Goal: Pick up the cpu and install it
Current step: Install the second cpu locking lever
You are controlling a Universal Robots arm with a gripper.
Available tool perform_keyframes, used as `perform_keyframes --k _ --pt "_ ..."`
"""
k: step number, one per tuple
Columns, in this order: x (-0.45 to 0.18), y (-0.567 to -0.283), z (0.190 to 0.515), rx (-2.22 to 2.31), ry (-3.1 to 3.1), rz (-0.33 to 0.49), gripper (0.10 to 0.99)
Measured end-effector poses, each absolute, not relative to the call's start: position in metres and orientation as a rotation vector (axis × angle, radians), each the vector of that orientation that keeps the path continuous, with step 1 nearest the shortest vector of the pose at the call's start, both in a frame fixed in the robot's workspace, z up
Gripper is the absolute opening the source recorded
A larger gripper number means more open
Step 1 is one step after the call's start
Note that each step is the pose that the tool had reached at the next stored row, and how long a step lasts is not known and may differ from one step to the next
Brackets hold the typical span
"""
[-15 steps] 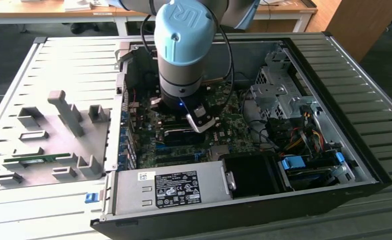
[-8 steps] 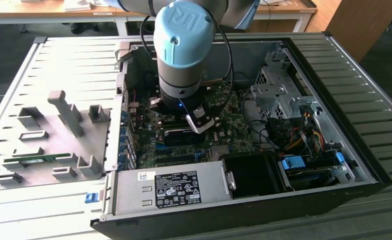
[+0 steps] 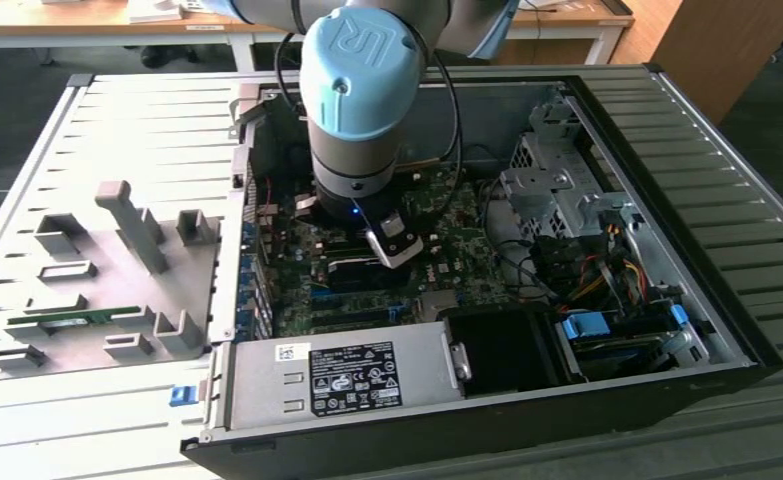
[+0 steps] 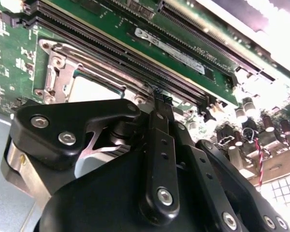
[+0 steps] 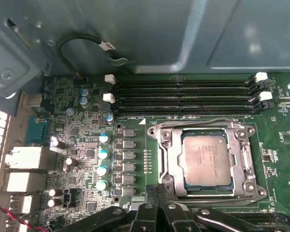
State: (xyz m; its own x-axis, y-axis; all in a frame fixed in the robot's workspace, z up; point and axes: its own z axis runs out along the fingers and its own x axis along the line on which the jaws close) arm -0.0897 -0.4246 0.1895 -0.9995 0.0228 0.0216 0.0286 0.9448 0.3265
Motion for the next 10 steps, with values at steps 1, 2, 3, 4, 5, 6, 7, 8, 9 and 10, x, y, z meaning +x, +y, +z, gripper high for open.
perform_keyframes --k 1,2,3,4,5,6,7,8,9,10 --pt "-0.0904 -0.4245 0.1891 -0.040 -3.080 -0.519 0.106" --pt "-0.0911 -0.4245 0.1887 -0.040 -3.080 -0.520 0.106" --pt "-0.0915 -0.4246 0.1883 -0.040 -3.080 -0.520 0.106" --pt "-0.0918 -0.4247 0.1877 -0.040 -3.080 -0.519 0.106" --pt "-0.0920 -0.4247 0.1872 -0.040 -3.080 -0.519 0.106" --pt "-0.0921 -0.4247 0.1868 -0.040 -3.080 -0.519 0.106" --pt "-0.0923 -0.4247 0.1867 -0.040 -3.080 -0.519 0.106" --pt "-0.0924 -0.4247 0.1867 -0.040 -3.080 -0.519 0.106" --pt "-0.0926 -0.4246 0.1866 -0.040 -3.080 -0.519 0.106" --pt "-0.0926 -0.4246 0.1867 -0.040 -3.080 -0.520 0.106"
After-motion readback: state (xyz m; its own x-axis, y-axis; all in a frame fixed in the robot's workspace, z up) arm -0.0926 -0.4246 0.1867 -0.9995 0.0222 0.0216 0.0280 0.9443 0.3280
